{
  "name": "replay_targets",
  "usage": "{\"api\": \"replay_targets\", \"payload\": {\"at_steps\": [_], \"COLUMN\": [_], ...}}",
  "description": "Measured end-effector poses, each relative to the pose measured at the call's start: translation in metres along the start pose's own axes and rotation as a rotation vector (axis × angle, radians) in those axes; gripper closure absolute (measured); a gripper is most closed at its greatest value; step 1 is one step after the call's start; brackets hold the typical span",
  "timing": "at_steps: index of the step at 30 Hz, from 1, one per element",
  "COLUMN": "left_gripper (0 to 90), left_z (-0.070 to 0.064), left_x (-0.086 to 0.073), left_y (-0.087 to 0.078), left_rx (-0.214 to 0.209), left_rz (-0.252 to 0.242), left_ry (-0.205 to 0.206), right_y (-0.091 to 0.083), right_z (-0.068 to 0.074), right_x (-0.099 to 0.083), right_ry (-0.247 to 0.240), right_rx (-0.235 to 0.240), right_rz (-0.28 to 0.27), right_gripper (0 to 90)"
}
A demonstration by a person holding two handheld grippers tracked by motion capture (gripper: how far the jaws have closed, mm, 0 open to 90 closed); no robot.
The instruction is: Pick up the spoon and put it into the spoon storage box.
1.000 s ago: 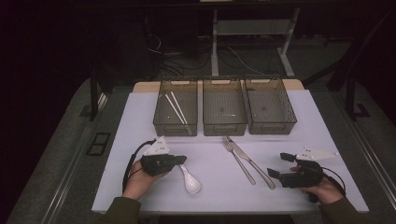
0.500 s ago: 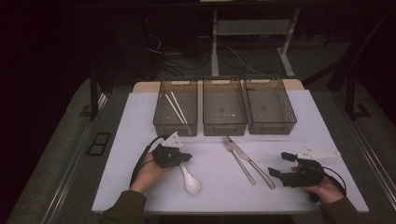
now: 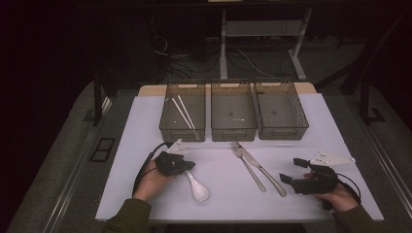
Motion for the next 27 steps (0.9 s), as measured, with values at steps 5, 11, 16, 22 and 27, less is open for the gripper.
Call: {"api": "replay_targets", "payload": {"at_steps": [5, 11, 16, 22, 27], "left_gripper": [88.8, 88.8, 88.8, 88.8, 88.8], "left_z": [-0.001, -0.008, -0.012, -0.017, -0.017], "left_x": [-0.007, -0.014, -0.019, -0.027, -0.035], "left_y": [-0.007, -0.016, -0.022, -0.032, -0.042], "left_rx": [0.002, -0.007, -0.007, -0.002, -0.004], "left_rz": [0.007, 0.003, 0.013, 0.010, -0.002], "left_ry": [-0.017, -0.026, -0.018, -0.037, -0.048], "right_y": [0.000, -0.001, -0.001, -0.001, 0.000], "right_z": [0.000, -0.001, -0.001, -0.001, 0.001], "right_x": [0.000, 0.001, 0.001, 0.001, 0.001], "right_ry": [0.003, 0.001, 0.004, 0.002, 0.000], "right_rx": [-0.002, -0.003, -0.005, -0.002, 0.001], "right_rz": [-0.002, -0.006, -0.005, -0.008, -0.006], "right_gripper": [15.6, 15.6, 15.6, 15.6, 15.6]}}
Point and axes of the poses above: each handheld gripper's, and its own axes: y roughly forward along the jaws, x roughly out of its top, z roughly to its left, the point moved 10 cm from there along y, roughly forward along the jaws, and after that the axes turned 3 degrees about -z, right-handed, at the moved point
